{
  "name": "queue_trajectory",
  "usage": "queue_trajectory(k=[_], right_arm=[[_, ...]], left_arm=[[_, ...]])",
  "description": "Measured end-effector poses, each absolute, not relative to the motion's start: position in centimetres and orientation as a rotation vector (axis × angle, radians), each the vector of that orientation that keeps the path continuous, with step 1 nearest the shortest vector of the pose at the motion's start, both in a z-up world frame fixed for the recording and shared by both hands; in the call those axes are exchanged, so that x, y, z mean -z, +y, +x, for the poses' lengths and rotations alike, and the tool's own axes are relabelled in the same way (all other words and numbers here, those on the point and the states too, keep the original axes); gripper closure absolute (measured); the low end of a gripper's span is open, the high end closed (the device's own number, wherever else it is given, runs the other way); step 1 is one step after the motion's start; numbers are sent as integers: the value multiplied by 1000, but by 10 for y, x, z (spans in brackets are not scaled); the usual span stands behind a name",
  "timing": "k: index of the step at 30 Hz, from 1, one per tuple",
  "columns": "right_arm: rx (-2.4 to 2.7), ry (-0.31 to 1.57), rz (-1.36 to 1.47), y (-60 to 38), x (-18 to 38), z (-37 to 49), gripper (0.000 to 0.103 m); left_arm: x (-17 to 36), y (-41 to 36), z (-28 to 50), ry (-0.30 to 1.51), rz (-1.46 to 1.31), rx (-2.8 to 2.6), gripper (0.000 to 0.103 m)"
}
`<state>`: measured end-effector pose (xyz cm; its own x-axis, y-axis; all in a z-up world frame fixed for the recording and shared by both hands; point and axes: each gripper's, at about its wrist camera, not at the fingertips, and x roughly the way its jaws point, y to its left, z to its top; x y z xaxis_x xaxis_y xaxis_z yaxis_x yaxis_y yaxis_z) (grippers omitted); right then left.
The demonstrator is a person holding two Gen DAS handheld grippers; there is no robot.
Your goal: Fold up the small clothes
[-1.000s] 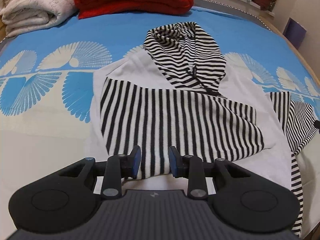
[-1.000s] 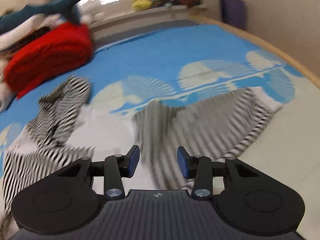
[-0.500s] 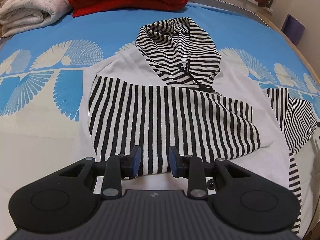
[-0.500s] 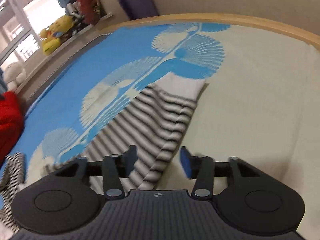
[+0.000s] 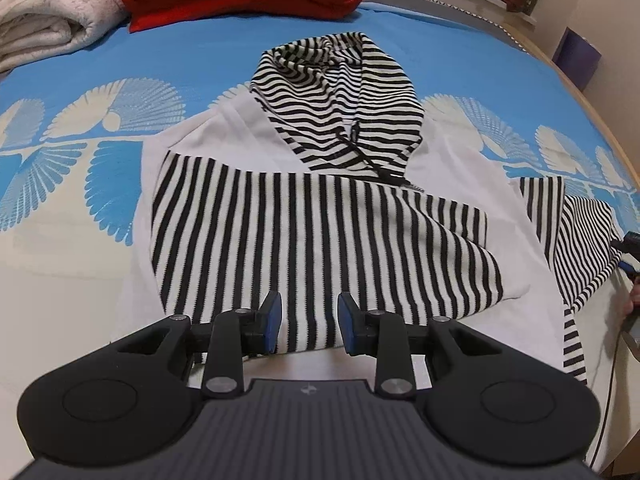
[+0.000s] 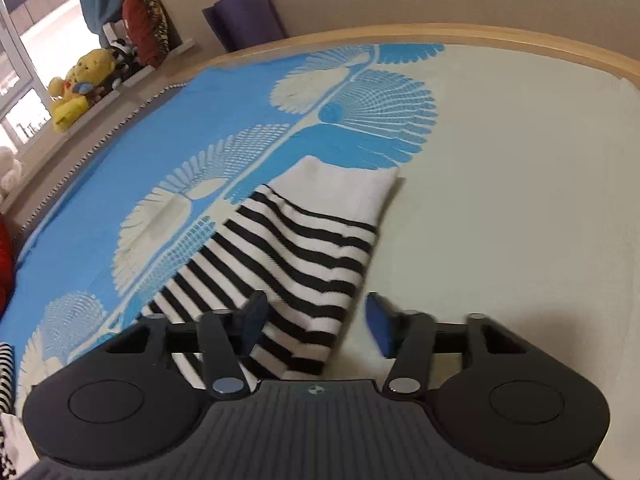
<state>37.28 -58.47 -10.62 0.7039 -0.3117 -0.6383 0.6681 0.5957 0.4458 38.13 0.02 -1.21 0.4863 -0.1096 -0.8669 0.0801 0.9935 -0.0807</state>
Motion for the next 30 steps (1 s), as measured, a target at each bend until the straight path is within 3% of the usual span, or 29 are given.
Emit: queue_trajectory(k=[1,2,12,20,23,26,27,30], right_arm=[[600,535,748,-585,107,373,95],[607,521,758,-584,106,373,96],[623,375,619,-543,40,376,98],[121,220,267,-358,-48,376,98],[-245,318,219,-281,-48,369,97],[-558,662,254,-224,-22,377,84],[-583,751,250,-211,-14,376,84],[-525,821,174,-192,-16,362,79]], left_arm=[[12,0,381,1055,-29,118,69],[11,0,381,1054,-29,119,69],[3,22,374,1039,-62,97,69],[-10,54,366,1016,-120,71,69],[-15,67,365,1007,-147,63,69],[-20,81,365,999,-180,55,69],[-22,85,364,997,-192,53,69],[-28,97,364,987,-229,44,69]])
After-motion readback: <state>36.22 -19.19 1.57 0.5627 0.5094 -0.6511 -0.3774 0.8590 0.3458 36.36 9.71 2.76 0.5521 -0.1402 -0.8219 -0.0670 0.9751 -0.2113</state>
